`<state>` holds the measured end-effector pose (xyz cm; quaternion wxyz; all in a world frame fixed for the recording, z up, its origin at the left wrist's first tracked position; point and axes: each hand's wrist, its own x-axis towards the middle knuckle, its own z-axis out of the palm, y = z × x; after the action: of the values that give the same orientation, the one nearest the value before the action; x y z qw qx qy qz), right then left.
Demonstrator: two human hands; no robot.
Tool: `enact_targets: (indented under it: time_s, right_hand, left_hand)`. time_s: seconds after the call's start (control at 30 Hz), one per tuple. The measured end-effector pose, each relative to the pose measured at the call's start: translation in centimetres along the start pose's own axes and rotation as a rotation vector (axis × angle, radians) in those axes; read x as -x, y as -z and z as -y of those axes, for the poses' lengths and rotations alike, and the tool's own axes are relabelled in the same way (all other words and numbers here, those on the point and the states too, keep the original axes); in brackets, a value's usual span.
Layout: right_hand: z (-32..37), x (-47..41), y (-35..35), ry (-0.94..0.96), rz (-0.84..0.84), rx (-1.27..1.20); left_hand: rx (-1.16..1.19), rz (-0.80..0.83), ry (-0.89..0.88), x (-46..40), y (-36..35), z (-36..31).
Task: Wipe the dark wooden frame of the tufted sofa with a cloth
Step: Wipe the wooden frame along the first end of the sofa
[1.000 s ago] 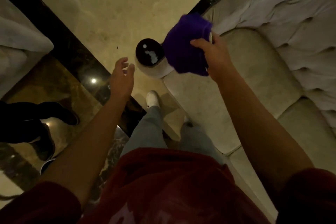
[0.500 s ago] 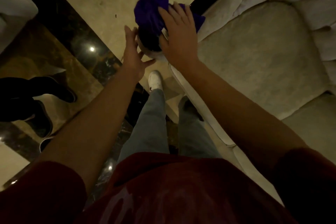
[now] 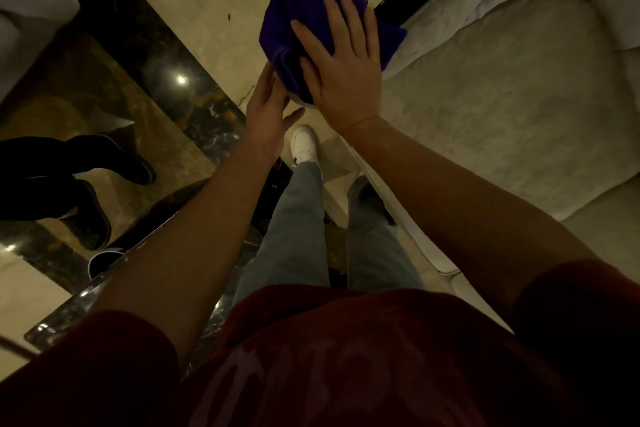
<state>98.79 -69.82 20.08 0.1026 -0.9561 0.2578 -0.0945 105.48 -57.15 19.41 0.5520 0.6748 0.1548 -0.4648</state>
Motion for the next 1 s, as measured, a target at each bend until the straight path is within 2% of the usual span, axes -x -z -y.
enact_targets:
  time_s: [0.13,0.3,0.43,0.5,0.6,0.77,0.93,1.0]
  right_hand:
    - [-2.0,-1.0,0.6,0.078,-0.013,0.081]
    - [-5.6,-3.8,2.9,-0.023,-0.006,0.21]
    - [-3.9,-4.3,3.1,-0.131,0.111,0.227]
    - [-2.7,-3.6,2.7,-0.113,0.134,0.2]
    - [-1.3,-2.1,1.9,-0.085,0.098,0.145]
    - [0.5,-1.5,1.1,-0.146,0.021,0.102]
    - [-4.0,-2.1,2.1,0.115,0.055,0.159]
    - [-6.6,-3.2,3.5,0.142,0.069,0.199]
  left_hand:
    - [-0.027,0.004,-0.021,0.0,-0.2,0.1]
    - [-0.054,0.016,-0.051,0.3,-0.5,0.3]
    - [-0.029,0.011,-0.045,0.3,-0.7,0.4]
    - [-0.017,0.017,-0.039,0.4,-0.6,0.4]
    - [-0.008,0.018,-0.033,0.2,-0.5,0.4]
    - [-0.082,-0.008,-0.055,-0.4,-0.2,0.7]
    - [-0.271,-0.173,-0.175,-0.8,-1.3,0.8]
    - [-0.342,-0.232,-0.212,-0.8,-2.6,0.7]
